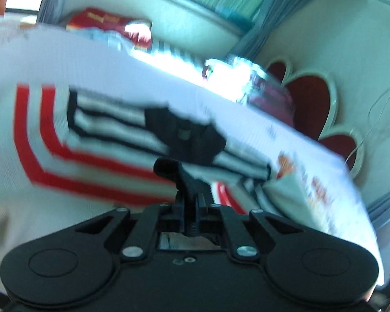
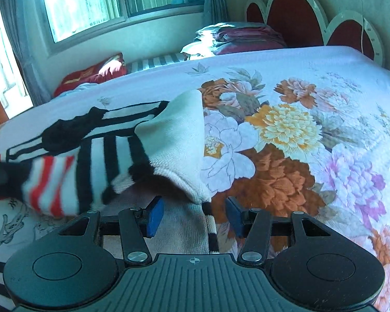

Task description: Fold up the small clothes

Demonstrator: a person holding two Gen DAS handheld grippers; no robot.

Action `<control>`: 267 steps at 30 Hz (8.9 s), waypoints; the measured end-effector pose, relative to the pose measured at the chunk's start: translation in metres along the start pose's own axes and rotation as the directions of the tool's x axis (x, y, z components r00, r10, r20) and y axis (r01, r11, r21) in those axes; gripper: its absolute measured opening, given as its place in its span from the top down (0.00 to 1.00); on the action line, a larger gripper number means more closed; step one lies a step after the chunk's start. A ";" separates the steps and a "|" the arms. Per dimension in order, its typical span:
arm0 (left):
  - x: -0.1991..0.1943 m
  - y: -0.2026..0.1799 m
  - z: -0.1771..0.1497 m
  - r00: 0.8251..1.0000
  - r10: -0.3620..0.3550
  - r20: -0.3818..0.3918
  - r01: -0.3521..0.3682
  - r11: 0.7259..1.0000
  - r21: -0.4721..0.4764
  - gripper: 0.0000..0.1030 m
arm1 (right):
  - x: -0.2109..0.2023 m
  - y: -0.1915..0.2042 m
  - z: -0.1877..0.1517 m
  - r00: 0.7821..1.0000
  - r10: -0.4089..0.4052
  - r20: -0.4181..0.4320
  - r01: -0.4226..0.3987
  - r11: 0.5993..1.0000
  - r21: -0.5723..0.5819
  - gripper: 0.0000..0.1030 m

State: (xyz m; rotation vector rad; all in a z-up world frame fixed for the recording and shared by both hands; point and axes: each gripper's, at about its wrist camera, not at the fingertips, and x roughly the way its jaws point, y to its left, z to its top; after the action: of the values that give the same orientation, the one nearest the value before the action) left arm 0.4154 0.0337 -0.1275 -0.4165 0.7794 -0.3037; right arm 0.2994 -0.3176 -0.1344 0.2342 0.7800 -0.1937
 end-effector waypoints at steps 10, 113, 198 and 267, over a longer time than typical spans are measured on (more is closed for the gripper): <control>-0.002 0.037 0.000 0.988 0.155 -0.017 -0.154 0.986 0.068 0.94 | 0.022 0.005 0.005 1.000 0.012 -0.002 -0.012 1.000 0.001 0.84; 0.039 -0.006 -0.040 0.943 0.334 -0.015 -0.310 0.890 0.334 0.38 | 0.064 0.096 0.017 0.984 0.171 -0.058 -0.180 0.954 -0.240 0.29; -0.077 0.044 -0.031 0.927 0.337 0.166 -0.375 0.855 0.359 0.30 | 0.015 0.181 0.004 0.909 0.402 -0.106 -0.416 0.879 -0.234 0.29; -0.010 0.106 0.044 0.954 0.295 0.050 -0.298 0.953 0.062 0.52 | 0.055 0.062 0.036 0.967 0.242 -0.080 -0.238 0.969 0.061 0.87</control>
State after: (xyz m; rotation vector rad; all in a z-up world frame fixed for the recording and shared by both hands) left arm 0.4529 0.1415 -0.1431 -0.2345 0.7776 -0.0405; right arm 0.3778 -0.2726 -0.1398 0.3853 0.8268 0.0259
